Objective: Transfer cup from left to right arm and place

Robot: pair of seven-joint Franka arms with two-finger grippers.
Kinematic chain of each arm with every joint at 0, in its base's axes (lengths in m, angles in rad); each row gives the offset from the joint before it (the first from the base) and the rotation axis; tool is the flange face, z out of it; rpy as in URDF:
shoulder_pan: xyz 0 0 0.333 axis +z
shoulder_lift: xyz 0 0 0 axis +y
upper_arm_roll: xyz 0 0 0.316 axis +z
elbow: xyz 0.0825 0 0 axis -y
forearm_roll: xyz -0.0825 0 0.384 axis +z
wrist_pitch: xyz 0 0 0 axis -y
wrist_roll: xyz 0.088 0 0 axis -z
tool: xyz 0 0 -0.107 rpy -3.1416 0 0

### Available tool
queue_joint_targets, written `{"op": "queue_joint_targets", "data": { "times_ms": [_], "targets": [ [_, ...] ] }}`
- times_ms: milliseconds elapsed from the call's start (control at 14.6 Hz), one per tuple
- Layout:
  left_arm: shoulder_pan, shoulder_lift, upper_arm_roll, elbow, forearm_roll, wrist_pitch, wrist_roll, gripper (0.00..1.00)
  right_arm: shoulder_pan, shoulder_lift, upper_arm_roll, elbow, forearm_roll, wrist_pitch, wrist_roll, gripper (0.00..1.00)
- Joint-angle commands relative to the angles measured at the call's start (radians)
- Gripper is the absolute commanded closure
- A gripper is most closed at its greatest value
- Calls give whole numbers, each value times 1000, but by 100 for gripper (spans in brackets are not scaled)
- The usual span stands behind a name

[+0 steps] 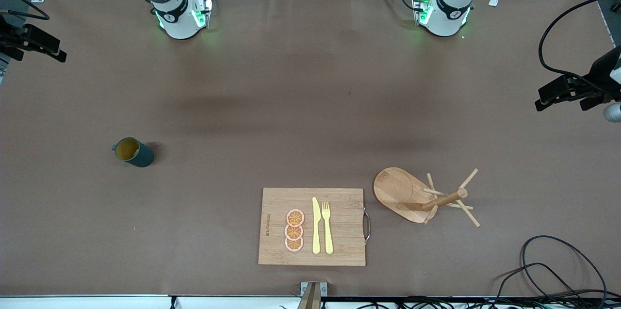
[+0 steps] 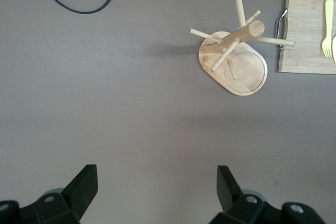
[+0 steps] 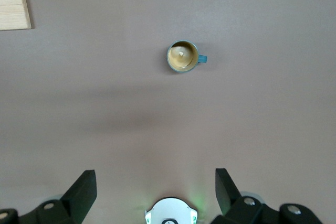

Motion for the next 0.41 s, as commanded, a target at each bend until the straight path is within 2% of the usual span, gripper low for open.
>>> {"op": "queue_joint_targets", "data": {
  "times_ms": [0,343],
  "targets": [
    [5,0,1,3,-8,8,19,0,1,-30,-10,-33,4,22,18,0],
    [5,1,1,3,-10,15,19,0,3,-29,-12,-28,10,27,25,0]
  ]
}}
